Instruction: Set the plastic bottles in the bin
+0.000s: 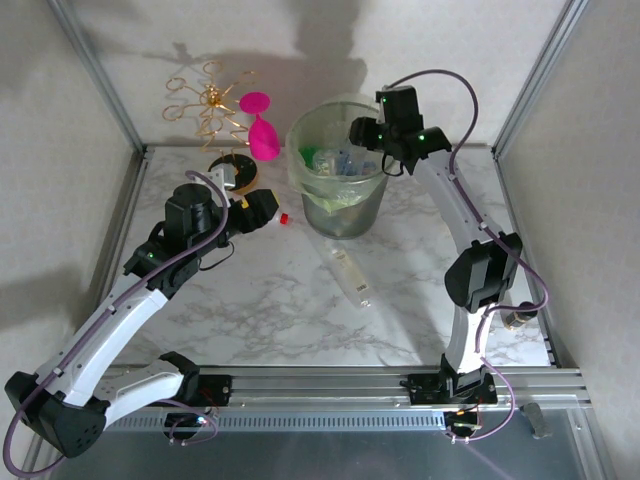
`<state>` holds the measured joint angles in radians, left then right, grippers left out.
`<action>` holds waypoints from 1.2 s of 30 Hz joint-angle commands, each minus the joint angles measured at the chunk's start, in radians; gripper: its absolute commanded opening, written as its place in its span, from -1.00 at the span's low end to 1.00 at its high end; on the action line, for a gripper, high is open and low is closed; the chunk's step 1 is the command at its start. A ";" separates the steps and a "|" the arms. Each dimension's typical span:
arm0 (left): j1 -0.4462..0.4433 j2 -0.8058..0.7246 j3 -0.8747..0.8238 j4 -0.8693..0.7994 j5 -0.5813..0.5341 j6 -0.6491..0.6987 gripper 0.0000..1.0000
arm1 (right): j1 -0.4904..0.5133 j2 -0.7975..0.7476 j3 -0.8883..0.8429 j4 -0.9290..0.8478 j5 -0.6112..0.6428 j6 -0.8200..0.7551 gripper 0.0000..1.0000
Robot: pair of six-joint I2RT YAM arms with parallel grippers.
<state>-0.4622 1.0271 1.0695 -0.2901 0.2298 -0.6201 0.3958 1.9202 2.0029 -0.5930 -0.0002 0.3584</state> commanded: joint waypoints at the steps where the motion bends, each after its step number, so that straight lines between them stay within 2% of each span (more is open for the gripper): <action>1: 0.008 -0.026 0.011 -0.008 -0.023 0.015 0.52 | 0.012 -0.024 -0.069 0.018 0.010 -0.021 0.05; 8: 0.010 -0.044 -0.005 -0.025 -0.051 0.007 0.51 | 0.012 -0.080 -0.091 0.029 0.031 -0.034 0.02; 15: 0.030 -0.059 -0.023 -0.055 -0.097 -0.031 0.53 | 0.016 -0.211 -0.068 -0.003 -0.002 -0.061 0.09; 18: 0.040 -0.064 -0.050 -0.056 -0.098 -0.062 0.54 | 0.023 -0.302 -0.156 0.003 -0.029 -0.072 0.13; 21: 0.056 -0.075 -0.096 -0.061 -0.119 -0.111 0.54 | 0.056 -0.419 -0.311 0.032 -0.028 -0.075 0.13; 24: 0.073 -0.082 -0.149 -0.073 -0.130 -0.166 0.56 | 0.093 -0.548 -0.484 0.061 -0.011 -0.074 0.23; 27: 0.078 -0.079 -0.190 -0.092 -0.136 -0.206 0.56 | 0.164 -0.671 -0.636 0.086 0.056 -0.064 0.38; 32: 0.082 -0.122 -0.281 -0.085 -0.136 -0.246 0.55 | 0.328 -0.797 -0.797 0.030 0.130 -0.037 0.41; 36: 0.083 -0.158 -0.330 -0.093 -0.148 -0.252 0.56 | 0.447 -0.833 -0.862 -0.037 0.169 0.011 0.46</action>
<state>-0.3904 0.9016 0.7612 -0.3729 0.1070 -0.8452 0.7910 1.1137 1.1740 -0.5816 0.1104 0.3260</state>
